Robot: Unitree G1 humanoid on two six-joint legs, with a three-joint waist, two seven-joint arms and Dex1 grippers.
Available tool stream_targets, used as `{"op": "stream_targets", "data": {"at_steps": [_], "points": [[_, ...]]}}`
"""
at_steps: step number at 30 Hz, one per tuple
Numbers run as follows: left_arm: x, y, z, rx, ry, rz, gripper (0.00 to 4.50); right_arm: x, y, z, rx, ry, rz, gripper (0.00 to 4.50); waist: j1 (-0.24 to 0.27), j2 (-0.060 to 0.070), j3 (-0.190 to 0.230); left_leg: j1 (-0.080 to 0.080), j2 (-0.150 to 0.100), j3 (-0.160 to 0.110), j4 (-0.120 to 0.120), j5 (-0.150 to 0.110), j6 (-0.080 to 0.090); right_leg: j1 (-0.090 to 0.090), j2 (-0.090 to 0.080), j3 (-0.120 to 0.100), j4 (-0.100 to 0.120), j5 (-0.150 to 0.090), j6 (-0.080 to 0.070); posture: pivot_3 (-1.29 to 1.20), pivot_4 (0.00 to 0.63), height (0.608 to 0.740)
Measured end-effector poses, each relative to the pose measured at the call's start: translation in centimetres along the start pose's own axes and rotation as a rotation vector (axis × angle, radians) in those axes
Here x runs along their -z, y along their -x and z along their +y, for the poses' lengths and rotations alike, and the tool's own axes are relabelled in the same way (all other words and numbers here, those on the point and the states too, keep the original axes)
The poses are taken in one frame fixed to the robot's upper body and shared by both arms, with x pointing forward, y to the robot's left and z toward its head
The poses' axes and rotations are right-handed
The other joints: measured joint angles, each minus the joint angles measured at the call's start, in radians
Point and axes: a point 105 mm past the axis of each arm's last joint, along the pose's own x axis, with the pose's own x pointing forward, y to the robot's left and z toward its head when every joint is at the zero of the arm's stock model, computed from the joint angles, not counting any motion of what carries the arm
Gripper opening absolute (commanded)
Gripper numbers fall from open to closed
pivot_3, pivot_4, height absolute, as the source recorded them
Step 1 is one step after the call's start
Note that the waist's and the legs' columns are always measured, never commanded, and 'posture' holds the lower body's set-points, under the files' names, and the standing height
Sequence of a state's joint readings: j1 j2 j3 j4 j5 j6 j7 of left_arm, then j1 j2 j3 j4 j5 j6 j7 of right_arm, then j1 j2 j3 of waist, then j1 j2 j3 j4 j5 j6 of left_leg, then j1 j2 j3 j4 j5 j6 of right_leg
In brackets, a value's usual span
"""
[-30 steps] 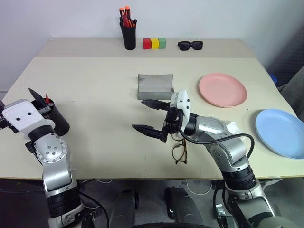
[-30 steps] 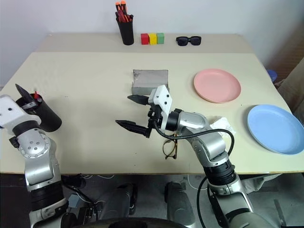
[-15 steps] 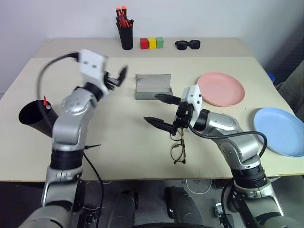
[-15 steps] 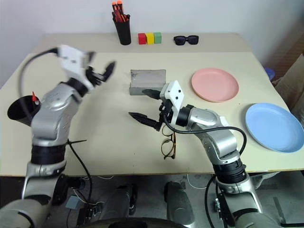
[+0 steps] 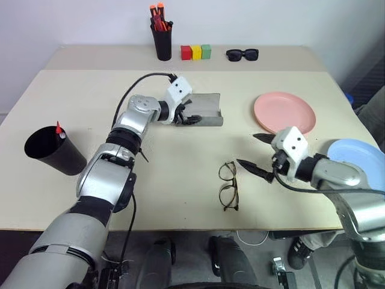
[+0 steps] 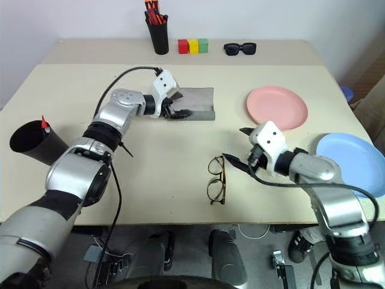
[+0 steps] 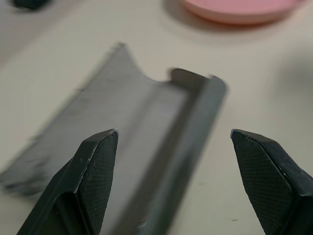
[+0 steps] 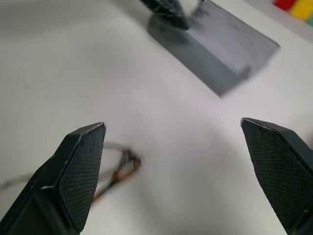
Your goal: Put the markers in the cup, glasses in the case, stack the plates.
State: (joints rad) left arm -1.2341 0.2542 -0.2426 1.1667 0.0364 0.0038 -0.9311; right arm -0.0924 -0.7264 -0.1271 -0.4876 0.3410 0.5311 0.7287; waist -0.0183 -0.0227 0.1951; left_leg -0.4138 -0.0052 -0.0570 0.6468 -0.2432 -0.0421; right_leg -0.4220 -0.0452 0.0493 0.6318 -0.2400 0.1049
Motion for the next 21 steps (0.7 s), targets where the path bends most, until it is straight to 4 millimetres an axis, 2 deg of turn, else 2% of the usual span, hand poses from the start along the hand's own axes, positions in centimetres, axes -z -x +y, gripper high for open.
{"op": "stream_targets", "data": {"at_steps": [2, 5, 6, 8, 13, 14, 19, 21], "points": [[1.3, -0.4, -0.6, 0.032, -0.025, 0.06, 3.77, -0.1, 0.3, 0.4, 0.015, -0.011, -0.002, 4.5, -0.002, 0.0, 0.0, 0.0, 0.0, 0.0, 0.0, 0.0, 0.0, 0.0, 0.0, 0.0, 0.0, 0.0, 0.0, 0.0, 0.15, 0.74], [1.3, -0.3, -0.5, 0.032, -0.049, 0.089, 3.77, -0.9, 0.3, 1.1, 0.013, -0.013, -0.037, 4.5, 0.001, 0.0, 0.0, 0.001, 0.0, 0.0, 0.003, 0.0, 0.0, 0.001, 0.001, 0.0, 0.001, 0.0, 0.0, 0.0, 0.15, 0.74], [1.4, -0.4, -0.5, 0.03, -0.046, 0.095, 3.54, -1.1, 0.3, 1.3, 0.014, -0.012, -0.041, 4.5, 0.003, 0.0, 0.0, 0.002, 0.0, 0.0, 0.003, 0.0, 0.0, 0.003, 0.0, 0.0, 0.001, 0.0, 0.0, 0.0, 0.15, 0.74], [1.4, -0.5, -0.5, 0.026, -0.046, 0.098, 2.97, -1.0, 0.4, 1.5, 0.015, -0.016, -0.038, 4.5, 0.004, 0.0, 0.0, 0.004, 0.0, 0.0, 0.004, 0.0, 0.0, 0.006, 0.0, 0.0, 0.0, 0.0, 0.0, 0.0, 0.15, 0.74], [1.5, -0.4, -0.3, 0.01, -0.035, 0.09, 0.41, -0.8, 0.4, 1.3, 0.028, -0.024, -0.029, 4.5, 0.006, 0.0, 0.0, 0.004, 0.0, -0.001, 0.003, 0.0, 0.0, 0.006, 0.0, 0.0, 0.0, 0.0, 0.0, 0.0, 0.15, 0.74], [1.5, -0.4, -0.4, 0.013, -0.029, 0.085, 0.05, -0.8, 0.4, 1.3, 0.028, -0.024, -0.028, 4.5, 0.006, 0.0, 0.0, 0.004, 0.0, -0.001, 0.003, 0.0, 0.0, 0.006, 0.0, 0.0, 0.0, 0.0, 0.0, 0.0, 0.15, 0.74], [2.5, 0.2, -0.6, 0.036, -0.017, 0.067, 0.05, -1.0, 0.3, 1.2, 0.021, -0.016, -0.03, 4.5, 0.003, 0.0, 0.0, 0.005, 0.0, -0.001, 0.003, 0.0, 0.0, 0.006, 0.0, 0.0, 0.001, 0.0, 0.0, 0.0, 0.15, 0.74], [2.6, 1.0, -0.4, 0.056, -0.015, 0.047, 0.05, -1.4, 0.0, 1.2, 0.008, -0.008, -0.04, 4.5, 0.001, 0.0, 0.0, 0.005, 0.0, -0.001, 0.003, 0.0, 0.0, 0.006, 0.0, 0.0, 0.001, 0.0, 0.0, 0.0, 0.15, 0.74]]}}
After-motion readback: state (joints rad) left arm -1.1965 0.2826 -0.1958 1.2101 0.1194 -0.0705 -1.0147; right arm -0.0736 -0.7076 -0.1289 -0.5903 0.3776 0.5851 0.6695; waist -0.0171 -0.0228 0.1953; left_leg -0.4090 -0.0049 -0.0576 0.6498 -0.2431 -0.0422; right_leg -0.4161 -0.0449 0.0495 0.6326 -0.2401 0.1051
